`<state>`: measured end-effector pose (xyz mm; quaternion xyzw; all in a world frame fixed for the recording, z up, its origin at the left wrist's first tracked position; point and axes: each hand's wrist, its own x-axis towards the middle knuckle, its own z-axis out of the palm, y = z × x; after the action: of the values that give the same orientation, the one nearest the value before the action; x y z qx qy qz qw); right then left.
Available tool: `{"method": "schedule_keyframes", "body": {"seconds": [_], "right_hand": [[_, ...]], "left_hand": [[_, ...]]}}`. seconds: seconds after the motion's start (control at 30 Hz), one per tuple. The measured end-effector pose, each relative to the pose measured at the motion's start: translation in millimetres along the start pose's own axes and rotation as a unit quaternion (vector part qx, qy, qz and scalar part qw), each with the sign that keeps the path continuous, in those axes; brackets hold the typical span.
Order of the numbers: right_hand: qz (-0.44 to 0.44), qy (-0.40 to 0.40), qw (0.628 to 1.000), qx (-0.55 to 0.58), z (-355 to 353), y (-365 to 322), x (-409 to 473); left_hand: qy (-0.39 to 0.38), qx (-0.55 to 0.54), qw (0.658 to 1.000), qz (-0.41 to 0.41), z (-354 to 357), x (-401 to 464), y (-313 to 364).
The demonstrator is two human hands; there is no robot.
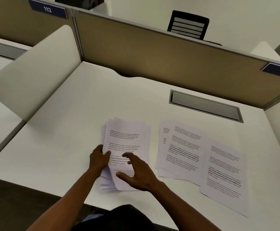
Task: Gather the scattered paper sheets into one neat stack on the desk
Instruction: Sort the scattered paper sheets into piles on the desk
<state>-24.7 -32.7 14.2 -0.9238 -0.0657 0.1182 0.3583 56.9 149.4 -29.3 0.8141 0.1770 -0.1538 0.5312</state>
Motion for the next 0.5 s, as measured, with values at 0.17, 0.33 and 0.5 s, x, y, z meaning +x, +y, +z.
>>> {"method": "schedule_keyframes", "body": {"seconds": [0.17,0.33,0.5], "right_hand": [[0.093,0.090,0.990,-0.056,-17.8,52.2,-7.7],[0.233,0.139,0.956,-0.112,-38.2,98.9,-14.6],[0.275,0.033,0.945,-0.174,-53.1,114.8,-11.5]], "left_hand": [[0.040,0.045,0.997,0.056,-2.4,-2.0,-0.8],[0.100,0.204,0.963,0.144,-1.5,-1.9,-7.3],[0.045,0.312,0.903,0.292,18.1,-9.6,3.5]]}}
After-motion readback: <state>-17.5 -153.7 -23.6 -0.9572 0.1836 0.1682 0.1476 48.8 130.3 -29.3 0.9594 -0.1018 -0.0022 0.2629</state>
